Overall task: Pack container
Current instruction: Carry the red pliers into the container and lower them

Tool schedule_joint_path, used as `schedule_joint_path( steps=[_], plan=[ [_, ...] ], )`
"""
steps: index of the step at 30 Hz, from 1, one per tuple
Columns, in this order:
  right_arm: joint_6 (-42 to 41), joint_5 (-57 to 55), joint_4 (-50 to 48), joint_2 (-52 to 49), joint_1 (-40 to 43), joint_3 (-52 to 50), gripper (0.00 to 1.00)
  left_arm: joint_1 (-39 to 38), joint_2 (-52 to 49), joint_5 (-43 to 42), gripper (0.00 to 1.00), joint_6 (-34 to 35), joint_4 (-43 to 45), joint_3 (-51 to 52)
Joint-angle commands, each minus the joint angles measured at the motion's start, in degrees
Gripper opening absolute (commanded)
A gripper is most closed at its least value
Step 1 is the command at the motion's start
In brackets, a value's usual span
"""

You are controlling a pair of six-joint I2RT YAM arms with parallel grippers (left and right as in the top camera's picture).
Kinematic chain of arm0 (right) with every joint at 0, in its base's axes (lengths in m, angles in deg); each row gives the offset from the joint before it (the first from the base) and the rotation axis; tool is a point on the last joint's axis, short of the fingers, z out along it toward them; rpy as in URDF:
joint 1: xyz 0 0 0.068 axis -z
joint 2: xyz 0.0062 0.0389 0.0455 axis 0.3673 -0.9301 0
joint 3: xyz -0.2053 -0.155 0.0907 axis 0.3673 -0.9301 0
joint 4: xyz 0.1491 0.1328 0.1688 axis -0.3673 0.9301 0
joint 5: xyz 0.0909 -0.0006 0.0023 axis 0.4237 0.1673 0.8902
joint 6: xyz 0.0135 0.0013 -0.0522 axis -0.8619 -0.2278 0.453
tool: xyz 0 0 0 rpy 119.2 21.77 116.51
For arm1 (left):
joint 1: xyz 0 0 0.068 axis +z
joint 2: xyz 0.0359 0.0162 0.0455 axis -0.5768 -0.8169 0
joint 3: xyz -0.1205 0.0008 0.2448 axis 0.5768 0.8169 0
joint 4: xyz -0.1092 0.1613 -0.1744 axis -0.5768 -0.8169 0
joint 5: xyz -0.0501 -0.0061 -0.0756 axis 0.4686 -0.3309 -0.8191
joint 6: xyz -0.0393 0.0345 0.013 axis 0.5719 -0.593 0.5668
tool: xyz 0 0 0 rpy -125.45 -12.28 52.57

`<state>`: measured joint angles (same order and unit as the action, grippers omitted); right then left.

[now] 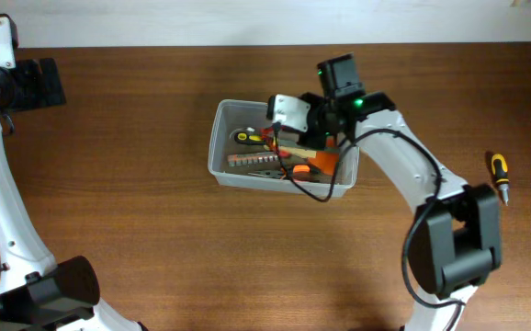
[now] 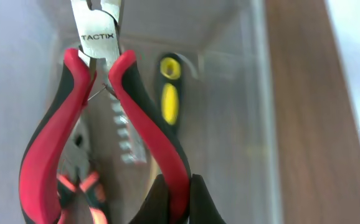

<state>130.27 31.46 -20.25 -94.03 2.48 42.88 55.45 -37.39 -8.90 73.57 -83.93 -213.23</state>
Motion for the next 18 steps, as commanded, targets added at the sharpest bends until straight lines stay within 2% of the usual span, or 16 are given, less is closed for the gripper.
schedule_joint_path(
  steps=[1,18],
  plan=[
    [0.4,2.6,-0.7,-1.9,-2.8,0.5,0.04,0.2,0.3,-0.2,0.99,0.5,0.0,-0.1],
    [0.1,2.0,-0.8,-5.6,-4.7,0.3,0.04,0.2,0.3,-0.2,0.99,0.5,0.0,-0.1]
  ],
)
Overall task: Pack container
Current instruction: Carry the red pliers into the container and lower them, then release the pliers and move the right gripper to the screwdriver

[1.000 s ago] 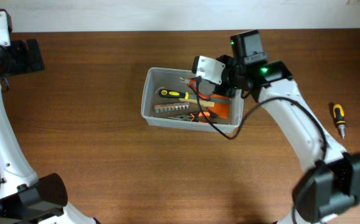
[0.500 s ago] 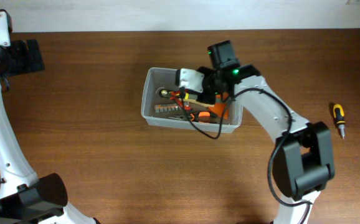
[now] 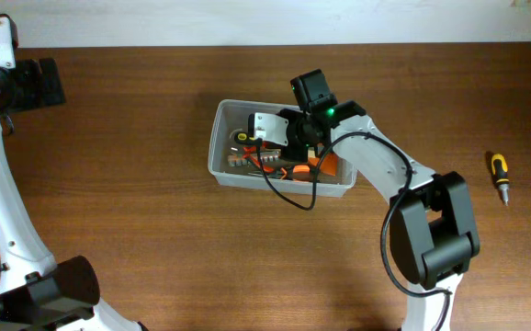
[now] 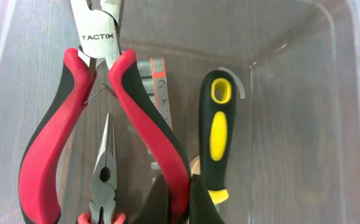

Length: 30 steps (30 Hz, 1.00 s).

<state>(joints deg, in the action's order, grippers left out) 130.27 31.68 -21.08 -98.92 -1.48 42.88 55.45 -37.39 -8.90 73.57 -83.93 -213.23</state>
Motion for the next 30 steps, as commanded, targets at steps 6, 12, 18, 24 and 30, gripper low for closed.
schedule_joint_path(
  steps=[6,12,18,24,30],
  plan=[
    [-1.0,1.2,0.2,-1.3,-0.7,0.2,0.04,0.2,0.3,-0.2,0.99,0.5,0.0,-0.1],
    [-5.4,0.5,0.2,0.0,-0.7,0.8,0.99,0.2,0.3,-0.2,0.99,0.5,0.0,-0.1],
    [-16.2,-8.3,1.1,7.3,-0.1,4.3,0.99,0.2,0.3,-0.2,0.99,0.5,0.0,-0.1],
    [-36.0,-19.2,8.5,18.3,3.9,10.3,0.99,0.2,0.3,-0.2,0.99,0.5,0.0,-0.1],
    [-45.9,-24.5,18.7,28.0,16.1,12.1,0.99,0.2,0.3,-0.2,0.99,0.5,0.0,-0.1]
  ],
)
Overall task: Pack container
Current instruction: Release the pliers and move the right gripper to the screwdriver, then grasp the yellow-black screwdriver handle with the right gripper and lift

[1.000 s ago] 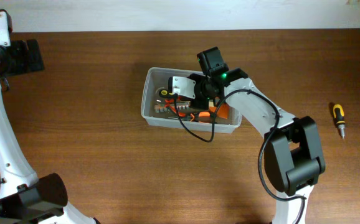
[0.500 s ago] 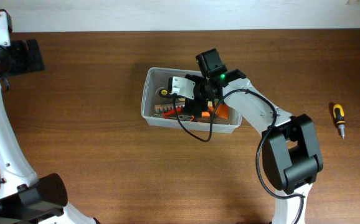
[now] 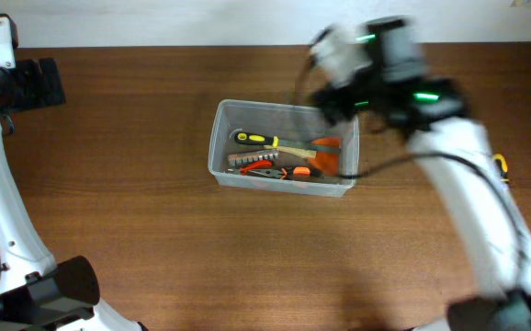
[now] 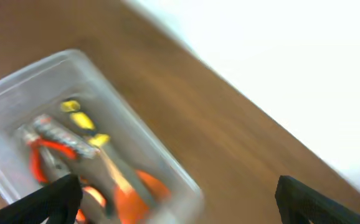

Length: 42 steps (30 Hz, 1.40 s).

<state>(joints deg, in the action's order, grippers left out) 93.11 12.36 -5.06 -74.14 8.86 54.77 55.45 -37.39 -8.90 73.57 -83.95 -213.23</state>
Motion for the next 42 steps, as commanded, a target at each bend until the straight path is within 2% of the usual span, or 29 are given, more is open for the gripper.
schedule_joint_path(
  steps=[1,5,10,15,18,21,27,30,42],
  plan=[
    [-9.9,-5.9,4.3,3.8,8.6,0.2,0.99,0.2,0.3,-0.2,0.99,0.5,0.0,-0.1],
    [-16.6,-9.3,10.2,3.1,21.5,-0.3,0.99,0.2,0.3,-0.2,0.99,0.5,0.0,-0.1],
    [-18.1,-8.7,12.0,-1.9,35.0,-2.9,0.99,0.2,0.3,-0.2,0.99,0.5,0.0,-0.1],
    [-17.7,-8.5,11.7,-9.7,42.0,-3.8,0.99,0.2,0.3,-0.2,0.99,0.5,0.0,-0.1],
    [-14.9,-7.8,10.4,-14.4,43.9,-3.8,0.99,0.2,0.3,-0.2,0.99,0.5,0.0,-0.1],
    [-7.8,-6.3,10.2,-18.4,44.3,-3.8,1.0,0.2,0.3,-0.2,0.99,0.5,0.0,-0.1],
    [3.0,-6.4,9.2,-23.5,44.3,-3.8,0.93,0.2,0.3,-0.2,0.99,0.5,0.0,-0.1],
    [6.8,-6.7,9.3,-25.3,44.3,-3.8,0.94,0.2,0.3,-0.2,0.99,0.5,0.0,-0.1],
    [7.1,-11.4,7.6,-31.7,45.6,-4.0,0.95,0.2,0.3,-0.2,0.99,0.5,0.0,-0.1]
  ],
)
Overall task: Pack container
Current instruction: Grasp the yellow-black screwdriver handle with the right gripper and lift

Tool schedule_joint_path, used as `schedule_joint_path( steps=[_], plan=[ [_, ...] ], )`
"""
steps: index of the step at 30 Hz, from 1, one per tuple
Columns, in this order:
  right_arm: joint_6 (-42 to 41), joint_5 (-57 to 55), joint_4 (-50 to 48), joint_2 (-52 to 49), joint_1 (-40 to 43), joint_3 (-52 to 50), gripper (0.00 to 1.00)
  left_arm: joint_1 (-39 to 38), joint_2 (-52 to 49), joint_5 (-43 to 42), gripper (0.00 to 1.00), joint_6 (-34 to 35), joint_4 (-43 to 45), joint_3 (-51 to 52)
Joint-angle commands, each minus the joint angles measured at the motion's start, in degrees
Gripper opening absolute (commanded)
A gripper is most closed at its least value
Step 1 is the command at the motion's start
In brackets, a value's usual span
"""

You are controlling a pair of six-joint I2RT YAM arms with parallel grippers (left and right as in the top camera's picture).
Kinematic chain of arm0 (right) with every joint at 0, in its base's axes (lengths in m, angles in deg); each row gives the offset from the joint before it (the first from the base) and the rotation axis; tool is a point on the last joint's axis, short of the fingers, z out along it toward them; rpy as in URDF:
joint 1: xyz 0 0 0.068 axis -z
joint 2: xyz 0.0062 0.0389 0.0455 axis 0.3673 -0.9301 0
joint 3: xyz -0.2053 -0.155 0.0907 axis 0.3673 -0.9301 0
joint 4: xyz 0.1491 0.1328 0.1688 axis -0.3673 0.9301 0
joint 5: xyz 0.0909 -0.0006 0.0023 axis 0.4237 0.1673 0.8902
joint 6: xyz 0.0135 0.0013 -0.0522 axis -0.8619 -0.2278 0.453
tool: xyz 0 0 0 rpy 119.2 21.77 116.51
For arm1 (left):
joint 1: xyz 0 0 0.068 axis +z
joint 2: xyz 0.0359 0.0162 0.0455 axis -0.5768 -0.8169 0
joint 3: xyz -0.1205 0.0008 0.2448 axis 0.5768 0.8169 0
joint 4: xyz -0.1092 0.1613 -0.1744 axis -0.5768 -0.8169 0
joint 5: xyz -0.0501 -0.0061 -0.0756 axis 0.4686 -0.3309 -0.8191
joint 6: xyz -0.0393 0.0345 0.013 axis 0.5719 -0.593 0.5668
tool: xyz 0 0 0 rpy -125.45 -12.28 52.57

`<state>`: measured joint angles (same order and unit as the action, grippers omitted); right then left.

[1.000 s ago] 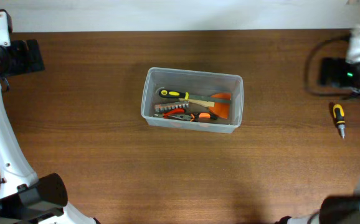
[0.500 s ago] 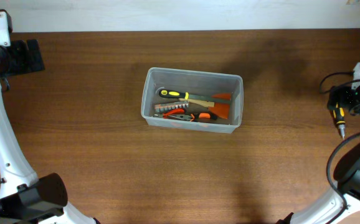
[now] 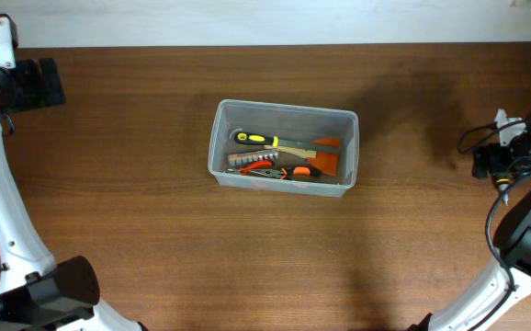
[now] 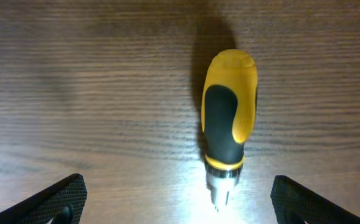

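Observation:
A clear plastic container (image 3: 218, 138) stands mid-table. In it lie a yellow-and-black screwdriver (image 3: 258, 139), a grey bit strip (image 3: 247, 159), small orange pliers (image 3: 275, 170) and red-handled pliers (image 3: 328, 154). At the table's far right, my right gripper (image 3: 497, 158) covers a second screwdriver in the overhead view. The right wrist view shows that stubby yellow-and-black screwdriver (image 4: 230, 112) lying on the wood, shaft end toward the camera. My right gripper (image 4: 179, 202) is open, its fingertips (image 4: 61, 198) wide to either side, not touching it. My left gripper (image 3: 38, 83) is parked far left, its jaws unclear.
Bare brown wood (image 3: 412, 230) lies between the container and the right arm. The table's back edge meets a white wall (image 3: 247, 18). The left arm's white links run down the left edge.
My right gripper was open and empty above the container's back right corner. It now sits at the table's far right, open over the loose screwdriver. The container's contents are unchanged.
First my right gripper held the red-handled pliers over the container, then lower inside it beside the yellow screwdriver. Later it was open above the box with the pliers left inside. Now it is open over the second screwdriver at the far right.

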<state>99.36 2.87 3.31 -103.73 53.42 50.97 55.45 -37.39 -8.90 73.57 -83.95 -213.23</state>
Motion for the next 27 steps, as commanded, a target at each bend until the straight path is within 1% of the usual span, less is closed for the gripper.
schedule_joint_path(
  steps=[1,8,13,15,20,25,27],
  plan=[
    [0.6,-1.9,-1.1,-2.3,1.2,-0.2,0.95,0.2,0.3,-0.2,0.99,0.5,0.0,-0.1],
    [0.6,-1.6,-3.0,-4.5,2.7,-0.2,0.93,0.2,0.3,-0.2,0.99,0.5,0.0,-0.1],
    [0.6,-1.5,-3.6,-6.8,2.6,-0.5,0.86,0.2,0.3,-0.2,0.99,0.5,0.0,-0.1],
    [0.6,-1.4,-3.9,-7.5,2.6,-0.5,0.85,0.2,0.3,-0.2,0.99,0.5,0.0,-0.1],
    [0.4,-1.4,-5.5,-7.8,2.6,-0.5,0.77,0.2,0.3,-0.2,0.99,0.5,0.0,-0.1],
    [0.2,-1.4,-5.6,-7.8,2.6,-0.5,0.61,0.2,0.3,-0.2,0.99,0.5,0.0,-0.1],
    [0.2,-1.4,-5.5,-7.8,2.6,-0.5,0.56,0.2,0.3,-0.2,0.99,0.5,0.0,-0.1]
  ],
)
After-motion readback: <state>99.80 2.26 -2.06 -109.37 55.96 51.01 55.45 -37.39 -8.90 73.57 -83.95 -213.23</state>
